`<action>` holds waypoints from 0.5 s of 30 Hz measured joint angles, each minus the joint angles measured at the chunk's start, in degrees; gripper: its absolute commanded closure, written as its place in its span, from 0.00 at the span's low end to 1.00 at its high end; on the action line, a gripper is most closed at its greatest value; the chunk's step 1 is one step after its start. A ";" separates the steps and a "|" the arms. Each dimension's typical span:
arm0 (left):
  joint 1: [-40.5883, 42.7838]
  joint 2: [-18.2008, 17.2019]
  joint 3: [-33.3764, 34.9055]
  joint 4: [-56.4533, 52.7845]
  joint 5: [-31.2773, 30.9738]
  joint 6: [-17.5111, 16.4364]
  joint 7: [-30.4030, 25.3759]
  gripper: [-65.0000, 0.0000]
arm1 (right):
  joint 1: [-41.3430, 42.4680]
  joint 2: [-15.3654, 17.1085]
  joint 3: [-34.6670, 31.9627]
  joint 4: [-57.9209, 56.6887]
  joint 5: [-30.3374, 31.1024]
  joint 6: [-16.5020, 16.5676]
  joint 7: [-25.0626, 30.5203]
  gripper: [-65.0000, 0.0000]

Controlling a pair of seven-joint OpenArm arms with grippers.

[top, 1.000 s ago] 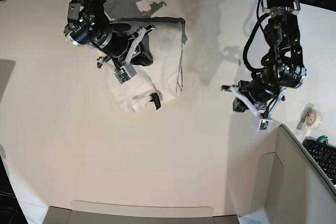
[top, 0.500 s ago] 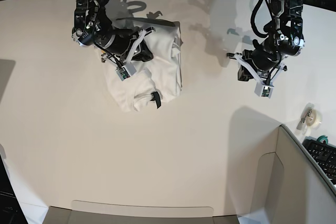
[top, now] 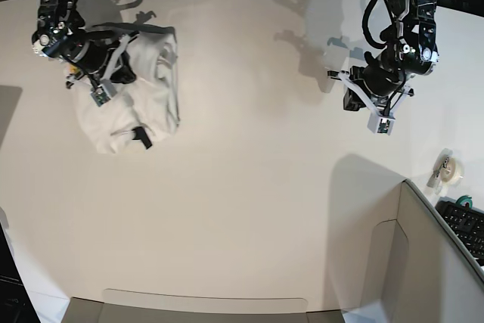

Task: Layout the t-shirt on the table in an organized manner, then fold the t-shirt properly
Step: 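Drag the folded shirt with the right gripper toward the table edge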

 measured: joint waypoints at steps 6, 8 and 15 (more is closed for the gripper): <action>-0.02 0.31 0.17 0.00 0.00 -0.02 -0.04 1.00 | 0.09 10.16 1.86 -4.09 -2.19 -0.02 -1.22 1.00; 0.04 0.92 0.17 -0.02 0.20 0.15 0.02 1.00 | 1.09 12.63 1.90 -6.80 -2.45 0.07 -1.09 1.00; 0.13 1.42 0.33 0.00 -0.13 0.00 -0.20 1.00 | 4.26 17.73 0.11 -12.15 -4.72 0.00 -2.60 1.00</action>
